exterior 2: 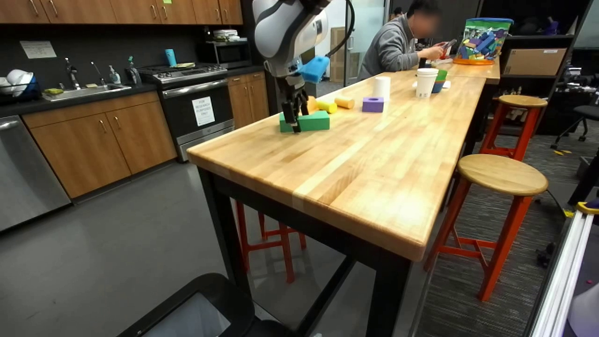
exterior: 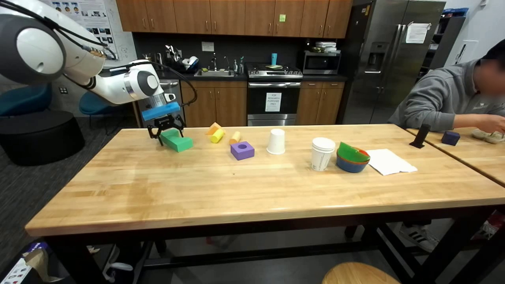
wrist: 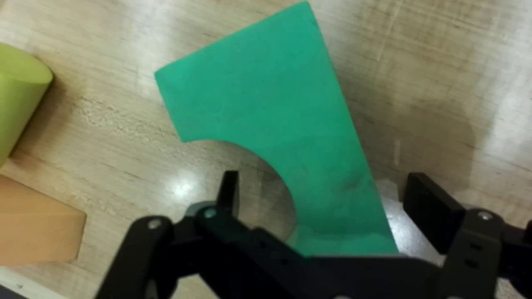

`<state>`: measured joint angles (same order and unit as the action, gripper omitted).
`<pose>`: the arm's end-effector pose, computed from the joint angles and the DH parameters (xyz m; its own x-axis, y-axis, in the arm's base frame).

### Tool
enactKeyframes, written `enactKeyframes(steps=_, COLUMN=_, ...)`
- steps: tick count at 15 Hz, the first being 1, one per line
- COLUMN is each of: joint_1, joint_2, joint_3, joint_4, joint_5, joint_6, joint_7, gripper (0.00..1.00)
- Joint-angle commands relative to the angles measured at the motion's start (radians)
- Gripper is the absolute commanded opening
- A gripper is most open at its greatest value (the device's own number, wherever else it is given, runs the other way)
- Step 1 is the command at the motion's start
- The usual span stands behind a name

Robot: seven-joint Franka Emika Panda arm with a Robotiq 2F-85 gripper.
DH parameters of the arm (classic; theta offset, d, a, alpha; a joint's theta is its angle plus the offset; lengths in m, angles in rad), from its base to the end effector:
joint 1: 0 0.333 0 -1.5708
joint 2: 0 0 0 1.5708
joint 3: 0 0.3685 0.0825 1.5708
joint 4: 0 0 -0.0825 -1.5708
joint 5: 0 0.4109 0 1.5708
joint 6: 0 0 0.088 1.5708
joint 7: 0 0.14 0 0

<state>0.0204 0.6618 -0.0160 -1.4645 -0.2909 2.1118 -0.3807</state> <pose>0.7719 -0.0159 0.2881 0.8577 0.4986 -0.1259 0.5142 -0.8284 0.2222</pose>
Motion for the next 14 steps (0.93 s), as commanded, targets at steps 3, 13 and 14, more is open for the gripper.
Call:
enactKeyframes(steps=3, joint_1=-0.002, joint_2=-0.03, joint_3=0.006, joint_4=-0.023, joint_5=-0.01, joint_6=0.018, joint_7=0.018, gripper=1.0)
enactKeyframes(steps=13, joint_1=0.005, joint_2=-0.032, joint_3=0.003, joint_4=-0.018, joint_5=-0.017, joint_6=0.02, joint_7=0.028, gripper=1.0)
enactKeyframes(steps=14, joint_1=0.005, joint_2=-0.032, joint_3=0.002, joint_4=-0.017, joint_5=-0.018, joint_6=0.019, joint_7=0.029, gripper=1.0)
